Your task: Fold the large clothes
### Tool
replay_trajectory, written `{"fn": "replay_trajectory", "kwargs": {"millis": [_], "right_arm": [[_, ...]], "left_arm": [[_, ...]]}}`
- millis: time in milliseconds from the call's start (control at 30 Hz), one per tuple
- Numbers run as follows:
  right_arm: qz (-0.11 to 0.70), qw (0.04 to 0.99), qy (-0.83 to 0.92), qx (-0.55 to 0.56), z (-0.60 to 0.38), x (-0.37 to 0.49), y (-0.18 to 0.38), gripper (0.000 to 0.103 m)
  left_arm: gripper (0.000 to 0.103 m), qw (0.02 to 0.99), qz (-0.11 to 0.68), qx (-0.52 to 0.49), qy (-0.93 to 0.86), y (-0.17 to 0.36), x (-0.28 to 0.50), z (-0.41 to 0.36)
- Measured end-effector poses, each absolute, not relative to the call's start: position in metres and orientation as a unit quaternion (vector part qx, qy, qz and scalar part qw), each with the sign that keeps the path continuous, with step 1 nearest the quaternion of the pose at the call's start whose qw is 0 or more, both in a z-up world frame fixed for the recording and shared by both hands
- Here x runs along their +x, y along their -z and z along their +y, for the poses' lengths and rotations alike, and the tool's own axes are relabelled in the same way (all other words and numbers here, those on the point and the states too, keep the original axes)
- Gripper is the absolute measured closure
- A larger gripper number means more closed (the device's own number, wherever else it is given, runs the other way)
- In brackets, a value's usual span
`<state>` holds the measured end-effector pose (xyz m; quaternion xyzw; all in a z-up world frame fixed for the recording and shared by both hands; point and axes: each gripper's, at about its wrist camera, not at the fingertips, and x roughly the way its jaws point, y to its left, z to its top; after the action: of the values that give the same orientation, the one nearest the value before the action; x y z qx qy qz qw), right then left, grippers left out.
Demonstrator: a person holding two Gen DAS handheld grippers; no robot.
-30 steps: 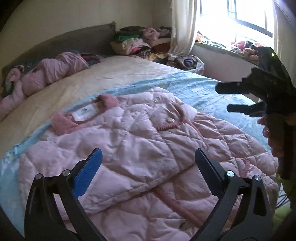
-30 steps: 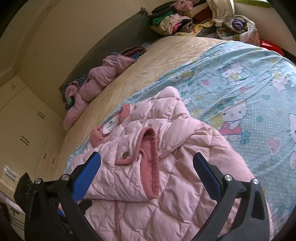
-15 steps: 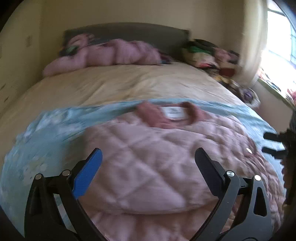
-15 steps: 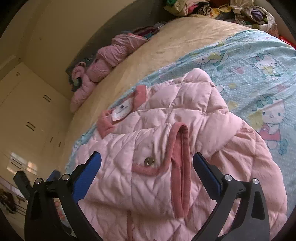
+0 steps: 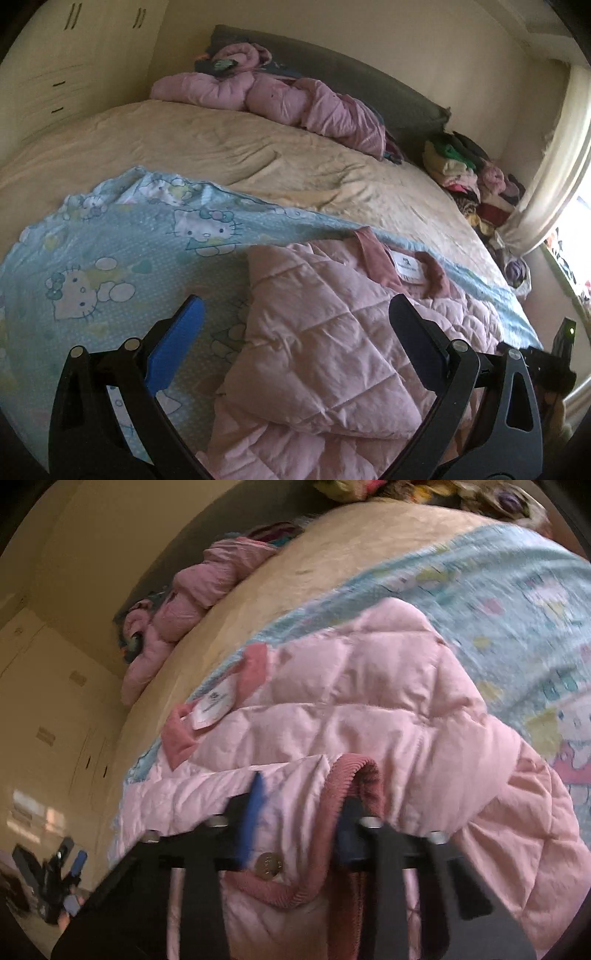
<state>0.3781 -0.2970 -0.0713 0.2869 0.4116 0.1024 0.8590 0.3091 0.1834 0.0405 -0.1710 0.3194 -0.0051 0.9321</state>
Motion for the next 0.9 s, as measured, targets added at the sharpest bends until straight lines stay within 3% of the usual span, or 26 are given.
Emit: {"fn": "replay_trajectory", "kwargs": {"millis": [100,400,900], "right_arm": [[0.381,0.88,-0.121,0.254,-0.289,0.371,0.05,0.095],[0.275,0.938,-0.147,0.149,-0.269,0.369,-0.037,0.098],[0.291,0.942,-0.112,0.124,-0.258,0.411,-0.018,0.098]], "left_arm": [[0.009,0.931,0.317,-0.18,0.006,-0.04,0.31,0.185],[0.009,0.928,0.325,-0.18,0.009,-0.036,0.314,0.176],[0.009,0.923,0.362,-0.12,0.044,-0.014,0.331,0.122]]}}
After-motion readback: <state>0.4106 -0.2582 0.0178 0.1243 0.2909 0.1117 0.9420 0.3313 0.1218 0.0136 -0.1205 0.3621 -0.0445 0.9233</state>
